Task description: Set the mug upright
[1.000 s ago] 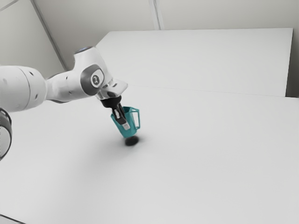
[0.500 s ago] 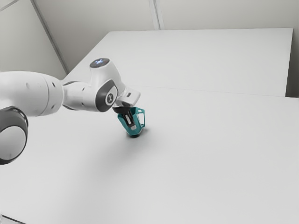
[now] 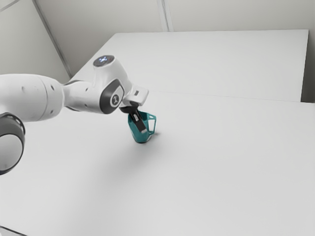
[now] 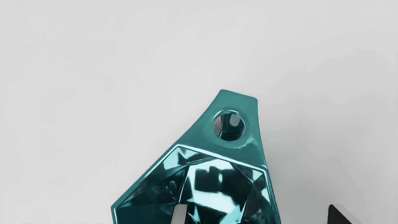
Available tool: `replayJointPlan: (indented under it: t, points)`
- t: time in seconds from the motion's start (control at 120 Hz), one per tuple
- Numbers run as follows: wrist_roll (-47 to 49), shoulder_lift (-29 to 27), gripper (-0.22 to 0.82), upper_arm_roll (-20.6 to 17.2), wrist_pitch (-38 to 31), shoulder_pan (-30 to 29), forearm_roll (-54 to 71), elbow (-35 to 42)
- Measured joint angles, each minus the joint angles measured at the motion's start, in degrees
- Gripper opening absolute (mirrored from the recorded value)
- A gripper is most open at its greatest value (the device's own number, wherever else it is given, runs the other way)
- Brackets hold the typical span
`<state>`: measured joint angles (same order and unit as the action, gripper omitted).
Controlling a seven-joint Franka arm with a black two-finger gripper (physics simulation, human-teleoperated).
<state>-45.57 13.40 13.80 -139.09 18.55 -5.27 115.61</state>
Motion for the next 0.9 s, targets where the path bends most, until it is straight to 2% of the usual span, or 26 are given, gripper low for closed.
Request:
replayJointPlan:
  t: [0.15, 0.358, 0.592, 0.775, 0.9]
  points:
    - [0.8, -2.9, 0.54, 0.0, 0.2, 0.2, 0.0, 0.0]
    - [1.9, -6.0, 0.58, 0.1, 2.3, 0.4, -0.1, -2.3]
    - [7.2, -7.5, 0.6, 2.2, 11.9, 0.1, 0.7, -10.4]
    - [13.4, -8.4, 0.6, 2.6, 24.2, 0.3, 5.0, -19.5]
    - [16.9, -8.9, 0.6, 2.6, 30.6, 0.3, 6.9, -23.0]
